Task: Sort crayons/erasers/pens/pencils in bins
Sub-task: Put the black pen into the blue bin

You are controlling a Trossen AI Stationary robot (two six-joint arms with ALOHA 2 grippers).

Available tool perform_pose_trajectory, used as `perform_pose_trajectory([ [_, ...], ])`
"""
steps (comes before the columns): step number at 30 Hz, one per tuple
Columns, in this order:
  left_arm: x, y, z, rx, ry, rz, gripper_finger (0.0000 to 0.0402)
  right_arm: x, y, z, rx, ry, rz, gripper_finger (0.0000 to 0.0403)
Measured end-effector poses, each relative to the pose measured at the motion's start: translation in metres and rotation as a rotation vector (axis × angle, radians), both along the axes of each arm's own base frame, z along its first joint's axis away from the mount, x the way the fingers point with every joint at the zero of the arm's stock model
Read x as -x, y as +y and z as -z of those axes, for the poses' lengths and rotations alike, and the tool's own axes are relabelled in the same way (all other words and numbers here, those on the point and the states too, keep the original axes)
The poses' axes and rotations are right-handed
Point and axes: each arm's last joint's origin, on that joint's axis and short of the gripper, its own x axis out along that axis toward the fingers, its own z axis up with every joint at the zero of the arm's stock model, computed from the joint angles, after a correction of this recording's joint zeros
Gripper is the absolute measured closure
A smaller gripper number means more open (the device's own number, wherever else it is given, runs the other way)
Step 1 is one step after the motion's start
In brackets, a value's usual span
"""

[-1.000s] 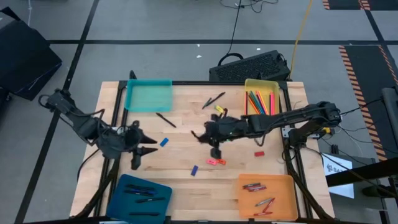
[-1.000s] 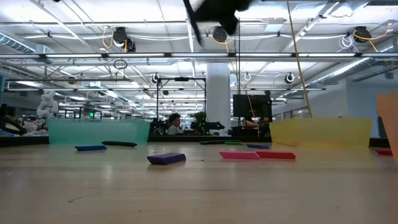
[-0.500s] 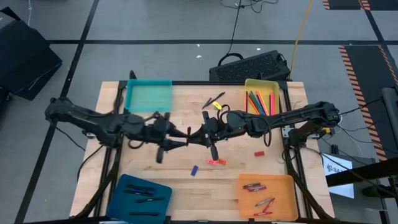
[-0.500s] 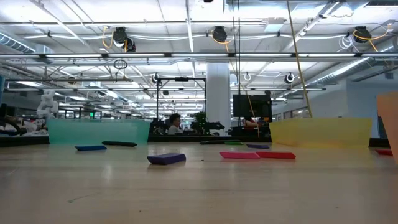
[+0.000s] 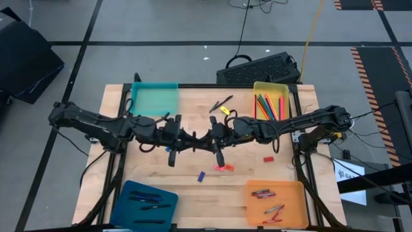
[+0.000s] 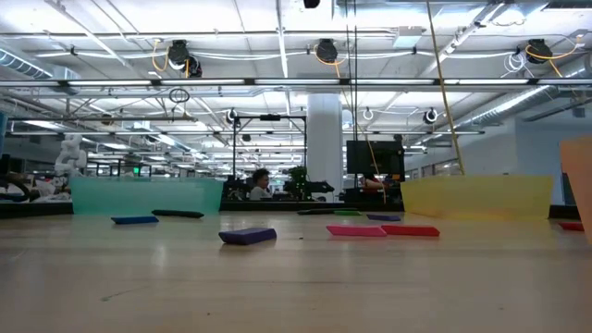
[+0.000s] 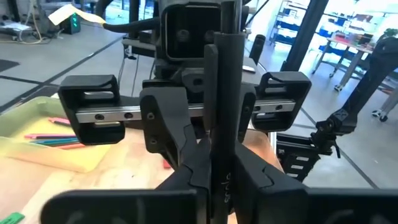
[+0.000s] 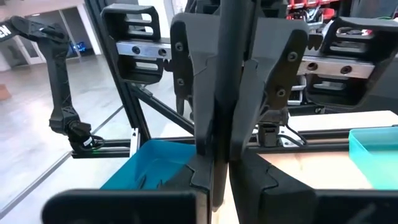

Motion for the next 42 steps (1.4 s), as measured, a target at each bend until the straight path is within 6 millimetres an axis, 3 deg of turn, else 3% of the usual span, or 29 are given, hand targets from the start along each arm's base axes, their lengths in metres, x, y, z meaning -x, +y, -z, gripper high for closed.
perform_pose_trajectory([
  [5, 0.005, 0.002, -0.002, 0.012, 0.015, -0.030, 0.0372, 0.000, -0.001, -0.001, 0.001, -0.009, 0.010, 0.0363],
  [9, 0.015, -0.002, -0.013, -0.006, 0.131, -0.033, 0.0372, 0.000, -0.002, 0.000, 0.006, -0.002, 0.038, 0.0317],
  [14, 0.046, -0.025, -0.020, -0.067, 0.448, 0.015, 0.0372, 0.001, -0.004, 0.005, 0.030, 0.055, 0.086, 0.0255],
  [20, 0.082, -0.082, 0.020, -0.045, 0.879, 0.174, 0.0372, 0.005, -0.007, 0.021, 0.118, 0.224, 0.139, 0.0226],
  [25, 0.092, -0.141, 0.053, -0.095, 1.036, 0.306, 0.0372, 0.012, -0.016, 0.036, 0.182, 0.395, 0.240, 0.0228],
  [30, 0.088, -0.184, 0.101, -0.163, 1.172, 0.329, 0.0372, 0.013, 0.012, 0.024, 0.205, 0.367, 0.205, 0.0229],
  [37, 0.078, -0.217, 0.147, -0.152, 1.230, 0.353, 0.0358, 0.025, 0.060, 0.006, 0.270, 0.337, 0.284, 0.0229],
  [42, 0.075, -0.217, 0.153, -0.060, 1.307, 0.294, 0.0310, 0.032, 0.076, 0.008, 0.219, 0.349, 0.285, 0.0229],
])
